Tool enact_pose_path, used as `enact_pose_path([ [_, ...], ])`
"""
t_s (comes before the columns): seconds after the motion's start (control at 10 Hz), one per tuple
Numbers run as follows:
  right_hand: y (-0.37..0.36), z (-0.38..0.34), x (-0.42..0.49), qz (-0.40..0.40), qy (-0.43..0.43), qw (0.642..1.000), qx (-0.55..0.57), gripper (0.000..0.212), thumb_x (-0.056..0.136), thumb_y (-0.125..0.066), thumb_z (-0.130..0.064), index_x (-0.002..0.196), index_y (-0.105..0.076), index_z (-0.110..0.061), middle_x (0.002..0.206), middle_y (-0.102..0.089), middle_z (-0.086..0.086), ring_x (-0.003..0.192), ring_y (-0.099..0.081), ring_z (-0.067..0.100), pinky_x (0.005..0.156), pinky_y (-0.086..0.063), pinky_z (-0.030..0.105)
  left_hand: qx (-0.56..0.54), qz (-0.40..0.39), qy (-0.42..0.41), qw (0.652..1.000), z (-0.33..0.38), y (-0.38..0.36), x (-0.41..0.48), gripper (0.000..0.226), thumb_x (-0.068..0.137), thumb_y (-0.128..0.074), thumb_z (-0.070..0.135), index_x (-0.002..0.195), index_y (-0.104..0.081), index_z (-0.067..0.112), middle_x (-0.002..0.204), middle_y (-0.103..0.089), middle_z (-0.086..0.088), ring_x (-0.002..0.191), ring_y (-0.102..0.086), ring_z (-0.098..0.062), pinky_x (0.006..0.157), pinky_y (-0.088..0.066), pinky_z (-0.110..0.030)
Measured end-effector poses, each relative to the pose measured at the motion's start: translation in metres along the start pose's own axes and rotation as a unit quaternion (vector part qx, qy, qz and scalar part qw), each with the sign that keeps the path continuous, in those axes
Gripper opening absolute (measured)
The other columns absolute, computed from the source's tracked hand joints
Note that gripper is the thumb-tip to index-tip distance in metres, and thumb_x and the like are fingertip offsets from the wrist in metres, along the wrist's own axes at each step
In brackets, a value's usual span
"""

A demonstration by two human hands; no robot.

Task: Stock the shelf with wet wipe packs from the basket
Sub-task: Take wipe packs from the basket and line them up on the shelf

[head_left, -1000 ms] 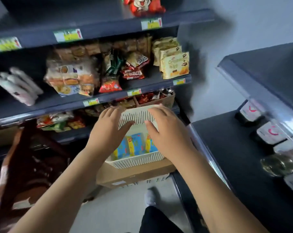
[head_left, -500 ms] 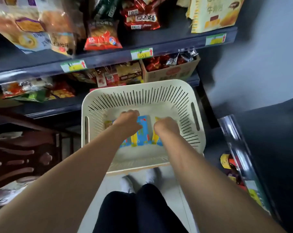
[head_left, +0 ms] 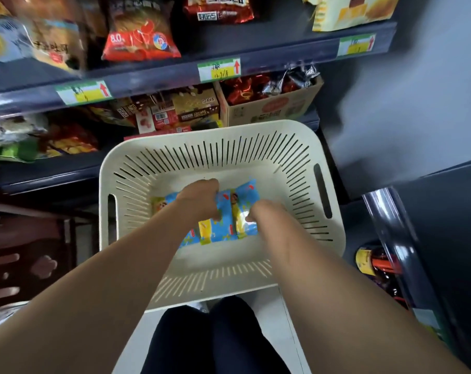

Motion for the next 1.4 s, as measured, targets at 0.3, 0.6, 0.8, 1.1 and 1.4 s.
enact_pose_path([
  [0.3,0.093,-0.030,-0.153,0.216,0.265,0.934,0.103,0.013,0.088,-0.065,-0.015,0.099,-0.063,-0.023,0.084,-0.060,-0.008,0.081,-0.057,0.020,0.066,-0.035,0.027,-0.254,0.124,0.025,0.959,-0.010,0.117,-0.104,0.022,0.084,-0.078,0.020,0.077,-0.057,0.020,0.066,-0.056,0.001,0.062,-0.056,-0.024,0.054,-0.042,-0.030],
  [0.6,0.161,0.017,-0.344,0.293,0.435,0.818,0.237,0.022,0.091,-0.067,-0.012,0.106,-0.069,-0.027,0.097,-0.073,-0.011,0.084,-0.069,0.006,0.073,-0.058,0.032,-0.478,0.210,-0.092,0.848,0.020,0.204,-0.260,0.026,0.083,-0.079,0.004,0.094,-0.072,0.026,0.097,-0.073,-0.020,0.078,-0.069,-0.029,0.083,-0.060,-0.062],
  [0.8,0.179,0.092,-0.465,0.376,0.469,0.742,0.297,0.023,0.093,-0.069,-0.006,0.111,-0.073,-0.020,0.100,-0.076,-0.004,0.088,-0.073,0.000,0.075,-0.059,0.020,-0.493,0.210,-0.215,0.816,0.068,0.219,-0.351,0.031,0.085,-0.080,0.009,0.095,-0.074,0.038,0.097,-0.075,-0.012,0.082,-0.072,-0.030,0.083,-0.061,-0.055],
  [1.1,0.216,0.243,-0.603,0.500,0.429,0.680,0.322,0.024,0.091,-0.073,-0.008,0.107,-0.074,-0.025,0.089,-0.073,-0.010,0.080,-0.069,0.000,0.067,-0.047,0.008,-0.410,0.149,-0.363,0.823,0.204,0.207,-0.464,0.026,0.085,-0.080,0.024,0.109,-0.071,0.026,0.101,-0.077,-0.004,0.091,-0.074,-0.032,0.087,-0.059,-0.056],
  [1.4,0.258,0.424,-0.672,0.539,0.361,0.604,0.463,0.027,0.091,-0.072,-0.009,0.100,-0.075,-0.034,0.096,-0.077,-0.007,0.084,-0.073,0.015,0.078,-0.061,0.043,-0.420,0.079,-0.479,0.767,0.369,0.171,-0.577,0.021,0.077,-0.085,0.018,0.093,-0.075,0.025,0.089,-0.079,-0.009,0.088,-0.074,-0.039,0.083,-0.061,-0.050],
])
Point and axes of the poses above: each hand's wrist, its own x-axis towards the middle knuckle, its own y-axis out of the back of the hand, z = x × y, the point moved 9 cm from there along x, towards the middle knuckle
